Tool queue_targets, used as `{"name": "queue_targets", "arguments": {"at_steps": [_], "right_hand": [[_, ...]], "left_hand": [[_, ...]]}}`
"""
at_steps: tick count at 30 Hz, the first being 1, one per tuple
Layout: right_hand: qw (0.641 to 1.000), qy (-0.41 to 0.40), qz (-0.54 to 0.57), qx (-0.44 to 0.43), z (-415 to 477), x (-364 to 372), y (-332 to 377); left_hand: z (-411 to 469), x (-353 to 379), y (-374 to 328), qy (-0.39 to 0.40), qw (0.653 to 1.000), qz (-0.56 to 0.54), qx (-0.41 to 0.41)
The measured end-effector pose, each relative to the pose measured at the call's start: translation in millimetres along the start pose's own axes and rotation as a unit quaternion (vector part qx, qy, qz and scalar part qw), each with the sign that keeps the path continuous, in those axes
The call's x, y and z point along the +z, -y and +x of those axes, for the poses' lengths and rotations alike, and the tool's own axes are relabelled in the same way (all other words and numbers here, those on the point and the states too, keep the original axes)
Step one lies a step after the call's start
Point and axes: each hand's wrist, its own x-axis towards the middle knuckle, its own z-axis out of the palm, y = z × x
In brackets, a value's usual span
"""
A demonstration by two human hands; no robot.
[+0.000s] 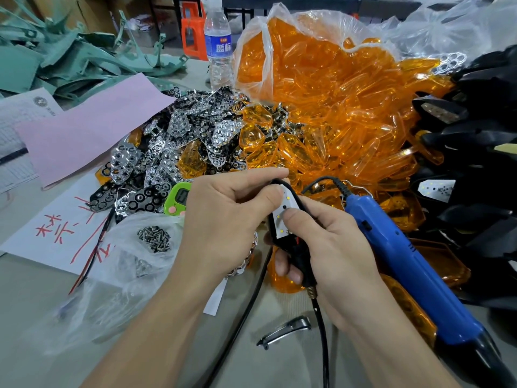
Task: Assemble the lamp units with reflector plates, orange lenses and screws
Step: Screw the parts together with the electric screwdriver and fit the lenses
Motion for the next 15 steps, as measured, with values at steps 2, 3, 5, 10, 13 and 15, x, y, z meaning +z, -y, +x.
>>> {"name": "queue_targets", "arguments": {"at_steps": [2, 3, 5, 10, 13, 15], "right_hand": [[1.000, 0.004, 0.005, 0.000, -0.1, 0.5, 0.7], [1.000, 0.003, 0.003, 0.000, -0.1, 0.7, 1.1], [1.000, -0.002, 0.000, -0.002, -0.3, 1.0, 1.7], [1.000, -0.011, -0.011, 0.001, 0.3, -1.6, 1.7], [1.000, -0.014, -0.012, 0.006, 0.8, -2.6, 1.9], [1.000, -0.018, -0.011, 0.005, 0.3, -2.2, 2.1]], "left_hand": [[0.0, -0.3, -0.5, -0.001, 1.000, 0.003, 0.001], [0.0, -0.5, -0.9, -0.002, 1.000, 0.002, 0.001], [0.0, -0.4, -1.6, -0.003, 1.000, 0.000, -0.001], [-0.5, 0.8, -2.2, 0.006, 1.000, -0.013, -0.016], [-0.3, 0.5, -0.8, 0.014, 0.999, -0.018, -0.025], [0.1, 0.0, -0.5, 0.018, 0.999, -0.019, -0.024]]}}
